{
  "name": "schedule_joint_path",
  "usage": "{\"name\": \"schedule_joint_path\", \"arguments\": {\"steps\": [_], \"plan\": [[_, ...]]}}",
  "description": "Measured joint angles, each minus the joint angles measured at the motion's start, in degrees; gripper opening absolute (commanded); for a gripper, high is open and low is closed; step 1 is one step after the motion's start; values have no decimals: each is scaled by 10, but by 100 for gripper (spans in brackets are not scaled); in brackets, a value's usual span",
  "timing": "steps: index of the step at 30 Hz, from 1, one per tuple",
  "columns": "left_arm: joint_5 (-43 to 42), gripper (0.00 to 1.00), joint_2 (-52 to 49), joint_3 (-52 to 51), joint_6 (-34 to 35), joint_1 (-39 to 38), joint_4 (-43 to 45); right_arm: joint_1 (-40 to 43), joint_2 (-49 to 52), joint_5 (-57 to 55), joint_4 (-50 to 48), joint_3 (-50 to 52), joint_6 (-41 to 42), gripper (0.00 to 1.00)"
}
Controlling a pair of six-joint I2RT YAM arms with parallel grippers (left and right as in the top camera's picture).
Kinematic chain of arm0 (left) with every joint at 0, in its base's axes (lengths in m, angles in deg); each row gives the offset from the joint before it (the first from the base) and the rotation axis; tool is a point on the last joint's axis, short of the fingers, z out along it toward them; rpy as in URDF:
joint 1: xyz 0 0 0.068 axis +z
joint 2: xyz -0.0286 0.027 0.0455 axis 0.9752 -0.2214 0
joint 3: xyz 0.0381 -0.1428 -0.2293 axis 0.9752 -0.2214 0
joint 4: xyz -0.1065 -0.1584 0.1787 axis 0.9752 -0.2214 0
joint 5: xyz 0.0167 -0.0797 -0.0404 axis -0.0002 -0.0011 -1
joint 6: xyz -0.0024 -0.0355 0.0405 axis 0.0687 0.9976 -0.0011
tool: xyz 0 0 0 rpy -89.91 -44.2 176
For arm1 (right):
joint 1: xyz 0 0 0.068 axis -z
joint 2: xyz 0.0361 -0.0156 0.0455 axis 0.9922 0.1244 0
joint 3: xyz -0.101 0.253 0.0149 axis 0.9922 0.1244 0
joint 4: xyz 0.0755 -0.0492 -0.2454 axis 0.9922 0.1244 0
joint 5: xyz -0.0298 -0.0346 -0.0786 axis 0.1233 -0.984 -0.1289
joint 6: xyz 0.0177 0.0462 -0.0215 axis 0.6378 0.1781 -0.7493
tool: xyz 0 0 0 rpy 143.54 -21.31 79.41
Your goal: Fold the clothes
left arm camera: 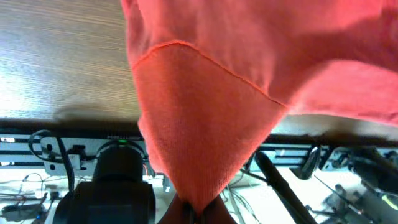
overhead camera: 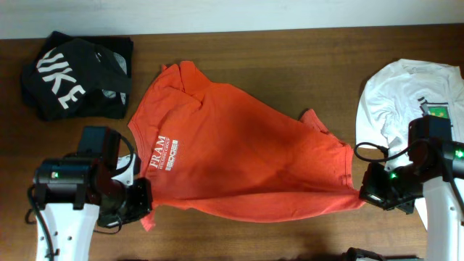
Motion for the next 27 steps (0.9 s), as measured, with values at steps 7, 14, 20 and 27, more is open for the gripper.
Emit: {"name": "schedule_joint_path", "arguments": {"steps": [7,14,20,27], "plan": [[51,1,39,-1,30,0,43,0,-32,0,-28,2,29,4],[59,1,-58,-21,32,0,98,0,-28,7,-84,3,39,4],[73,1,-63,-120,34,0,215,0,42,-11,-118,6,73,4],[122,1,-64,-128,78,0,341,0,59,-13,-166,103,82,4]]}}
